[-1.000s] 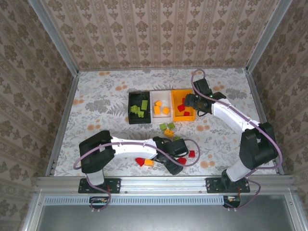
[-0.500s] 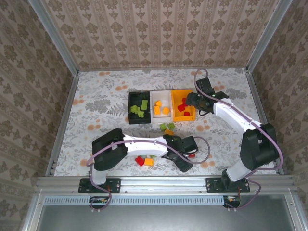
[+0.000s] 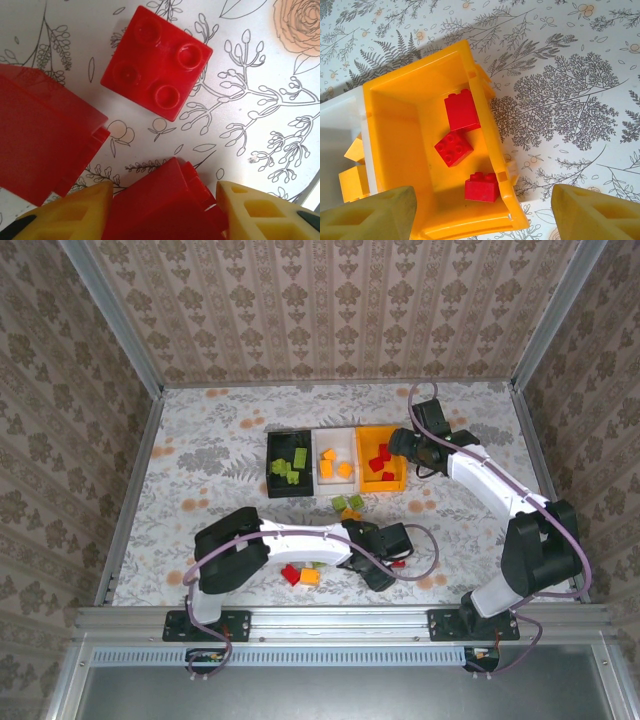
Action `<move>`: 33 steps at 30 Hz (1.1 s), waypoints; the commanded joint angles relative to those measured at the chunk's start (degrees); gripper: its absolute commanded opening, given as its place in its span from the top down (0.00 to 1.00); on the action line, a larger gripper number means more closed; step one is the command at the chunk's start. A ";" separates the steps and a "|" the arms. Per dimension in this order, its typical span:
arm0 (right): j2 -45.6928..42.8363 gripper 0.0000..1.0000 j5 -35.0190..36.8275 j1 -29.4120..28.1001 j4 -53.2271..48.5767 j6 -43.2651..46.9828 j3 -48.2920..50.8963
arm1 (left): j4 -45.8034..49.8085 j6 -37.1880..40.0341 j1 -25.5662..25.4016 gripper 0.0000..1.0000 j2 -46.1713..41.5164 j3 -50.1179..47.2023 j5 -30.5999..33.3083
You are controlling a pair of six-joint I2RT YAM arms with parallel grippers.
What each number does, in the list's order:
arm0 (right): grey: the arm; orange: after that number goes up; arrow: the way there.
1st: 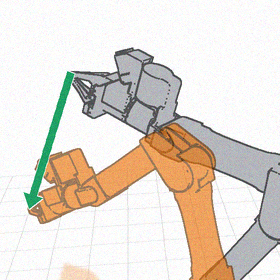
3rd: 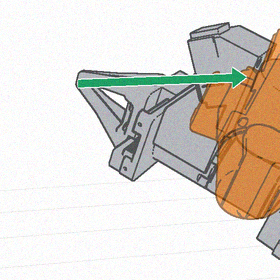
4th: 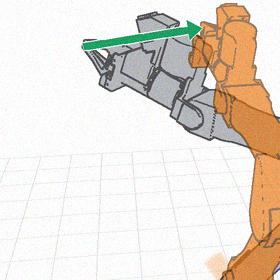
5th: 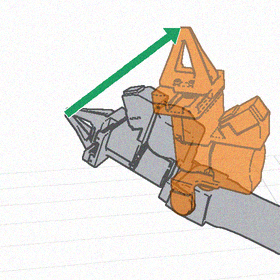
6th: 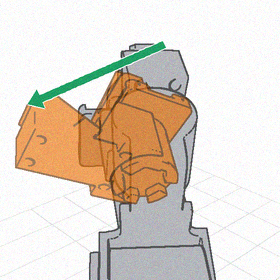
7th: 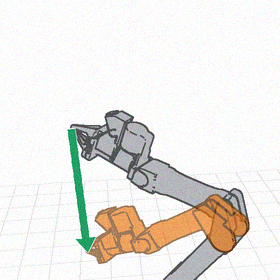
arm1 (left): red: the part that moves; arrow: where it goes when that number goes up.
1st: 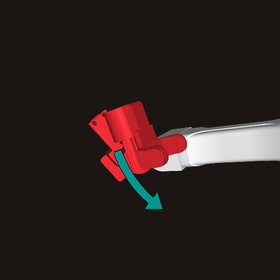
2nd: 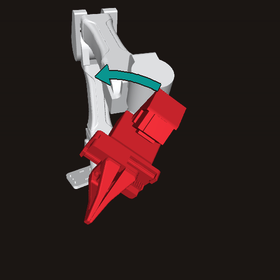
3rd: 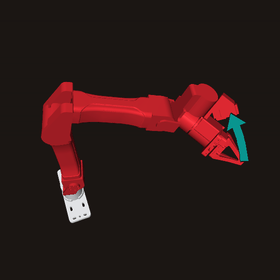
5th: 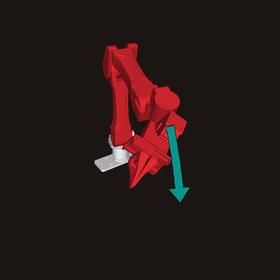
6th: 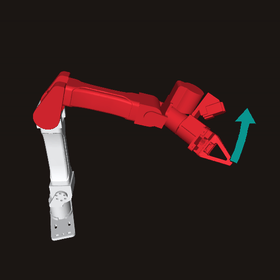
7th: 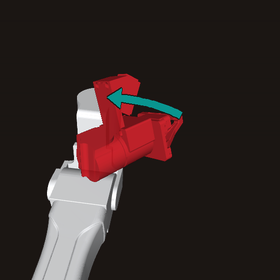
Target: Sort the legos into containers by color
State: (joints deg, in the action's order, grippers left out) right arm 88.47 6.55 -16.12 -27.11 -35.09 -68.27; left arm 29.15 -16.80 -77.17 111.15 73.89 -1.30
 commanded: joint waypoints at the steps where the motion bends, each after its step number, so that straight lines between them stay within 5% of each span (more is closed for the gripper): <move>1: -1.63 0.28 -1.10 0.26 0.48 -1.14 0.68 | 0.77 -0.70 0.04 0.60 -3.49 -2.62 2.43; 8: -2.86 0.27 -0.76 0.41 0.50 -1.59 1.21 | 0.63 -1.18 3.93 0.62 -12.77 -5.85 7.35; 15: -3.30 0.28 -0.66 0.47 1.61 -3.13 3.51 | -5.60 2.11 16.99 0.61 -16.62 -1.70 5.19; 22: -3.45 0.28 -0.05 0.40 1.61 -3.91 5.89 | -10.90 2.31 27.72 0.61 -6.15 11.67 -3.94; 33: -7.28 0.28 1.58 0.40 0.07 -3.14 10.03 | -9.46 0.08 30.66 0.54 11.15 31.56 -8.15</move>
State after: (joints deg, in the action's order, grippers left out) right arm 83.81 6.24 -15.99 -25.74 -37.95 -59.27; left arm 17.98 -15.81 -47.16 120.42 100.73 -7.31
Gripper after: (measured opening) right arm 0.720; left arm 0.479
